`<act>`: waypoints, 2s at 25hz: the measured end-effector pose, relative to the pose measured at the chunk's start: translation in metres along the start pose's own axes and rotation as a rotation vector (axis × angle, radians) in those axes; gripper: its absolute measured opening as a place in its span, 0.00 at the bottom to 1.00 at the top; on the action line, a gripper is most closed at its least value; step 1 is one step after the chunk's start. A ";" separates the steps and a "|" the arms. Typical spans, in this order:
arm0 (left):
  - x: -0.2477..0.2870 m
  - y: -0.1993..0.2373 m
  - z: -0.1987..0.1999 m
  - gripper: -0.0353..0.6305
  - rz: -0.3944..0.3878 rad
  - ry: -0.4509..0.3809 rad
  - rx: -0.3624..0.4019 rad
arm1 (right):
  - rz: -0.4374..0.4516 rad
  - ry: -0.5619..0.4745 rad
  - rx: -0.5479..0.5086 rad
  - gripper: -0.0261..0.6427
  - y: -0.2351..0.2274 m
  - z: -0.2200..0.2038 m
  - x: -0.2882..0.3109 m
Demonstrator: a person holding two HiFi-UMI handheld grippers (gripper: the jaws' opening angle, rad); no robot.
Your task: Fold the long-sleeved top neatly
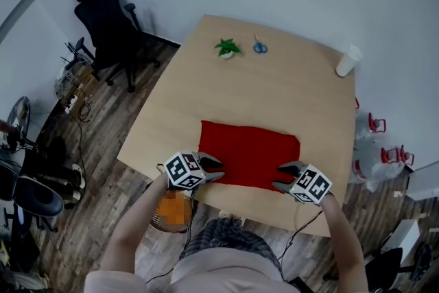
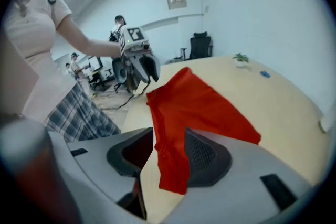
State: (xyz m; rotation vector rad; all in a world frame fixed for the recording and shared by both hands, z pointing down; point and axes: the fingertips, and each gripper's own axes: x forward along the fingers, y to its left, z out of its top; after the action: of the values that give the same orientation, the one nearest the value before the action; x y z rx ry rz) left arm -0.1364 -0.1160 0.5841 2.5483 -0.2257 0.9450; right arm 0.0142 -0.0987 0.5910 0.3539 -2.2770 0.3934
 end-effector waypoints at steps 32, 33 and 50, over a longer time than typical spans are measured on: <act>-0.206 0.038 0.146 0.06 0.852 -0.881 -0.109 | -1.102 -0.952 0.338 0.05 -0.060 0.061 -0.267; -0.206 0.037 0.146 0.06 0.849 -0.880 -0.109 | -1.112 -0.947 0.344 0.05 -0.059 0.059 -0.267; -0.195 0.034 0.141 0.06 0.829 -0.840 -0.118 | -1.147 -0.910 0.375 0.05 -0.060 0.045 -0.263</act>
State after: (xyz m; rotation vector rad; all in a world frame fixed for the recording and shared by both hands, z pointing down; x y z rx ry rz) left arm -0.2110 -0.2053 0.3711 2.5762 -1.5915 -0.0142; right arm 0.1792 -0.1365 0.3763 2.2347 -2.2881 0.0138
